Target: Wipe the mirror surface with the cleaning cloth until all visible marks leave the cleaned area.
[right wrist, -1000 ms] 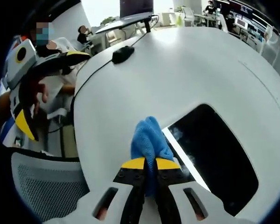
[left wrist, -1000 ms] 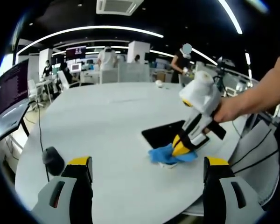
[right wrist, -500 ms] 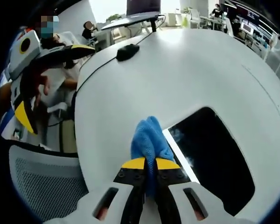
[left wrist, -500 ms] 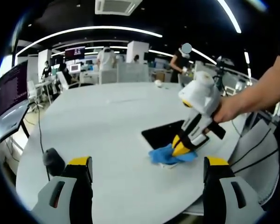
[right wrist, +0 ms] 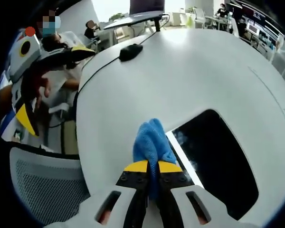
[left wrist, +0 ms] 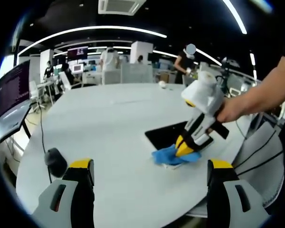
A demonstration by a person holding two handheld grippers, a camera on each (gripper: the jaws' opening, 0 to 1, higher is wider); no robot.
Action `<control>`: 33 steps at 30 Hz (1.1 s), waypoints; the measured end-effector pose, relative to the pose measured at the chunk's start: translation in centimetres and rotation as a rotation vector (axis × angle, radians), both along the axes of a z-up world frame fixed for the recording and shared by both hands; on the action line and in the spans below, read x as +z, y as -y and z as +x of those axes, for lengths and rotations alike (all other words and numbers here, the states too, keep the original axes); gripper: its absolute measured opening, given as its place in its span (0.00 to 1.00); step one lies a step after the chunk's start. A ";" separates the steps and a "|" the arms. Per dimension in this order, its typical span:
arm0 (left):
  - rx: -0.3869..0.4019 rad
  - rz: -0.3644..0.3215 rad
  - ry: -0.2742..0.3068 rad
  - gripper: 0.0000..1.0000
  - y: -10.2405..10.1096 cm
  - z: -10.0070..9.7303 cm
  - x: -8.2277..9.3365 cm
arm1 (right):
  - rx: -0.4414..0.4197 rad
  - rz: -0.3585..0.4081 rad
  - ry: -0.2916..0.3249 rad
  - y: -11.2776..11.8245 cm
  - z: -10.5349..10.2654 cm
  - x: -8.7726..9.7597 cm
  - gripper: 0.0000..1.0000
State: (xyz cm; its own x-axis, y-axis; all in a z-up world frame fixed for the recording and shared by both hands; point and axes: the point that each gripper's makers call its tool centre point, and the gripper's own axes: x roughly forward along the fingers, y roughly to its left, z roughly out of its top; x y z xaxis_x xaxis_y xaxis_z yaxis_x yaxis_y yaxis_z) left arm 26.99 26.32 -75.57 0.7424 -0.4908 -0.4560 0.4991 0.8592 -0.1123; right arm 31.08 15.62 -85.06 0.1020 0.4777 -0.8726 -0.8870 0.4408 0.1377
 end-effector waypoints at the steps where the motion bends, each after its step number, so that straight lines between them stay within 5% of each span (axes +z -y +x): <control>1: 0.000 0.000 0.000 0.99 0.0 0.0 0.0 | -0.005 0.006 -0.006 0.0 0.0 0.0 0.00; 17: 0.024 0.008 -0.004 1.00 -0.6 -0.2 -0.5 | -0.006 0.006 -0.031 -0.1 1.2 0.0 0.00; 33: 0.027 0.008 -0.023 1.00 -1.1 -0.5 -0.9 | -0.036 -0.015 -0.005 0.5 7.1 0.0 0.00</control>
State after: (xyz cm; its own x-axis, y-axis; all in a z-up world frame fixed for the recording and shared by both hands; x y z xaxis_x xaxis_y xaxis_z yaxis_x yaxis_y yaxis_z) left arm 26.53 27.45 -76.48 0.7446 -0.4668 -0.4771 0.4726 0.8735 -0.1169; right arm 38.14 15.11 -85.04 0.1147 0.4604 -0.8803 -0.8696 0.4749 0.1351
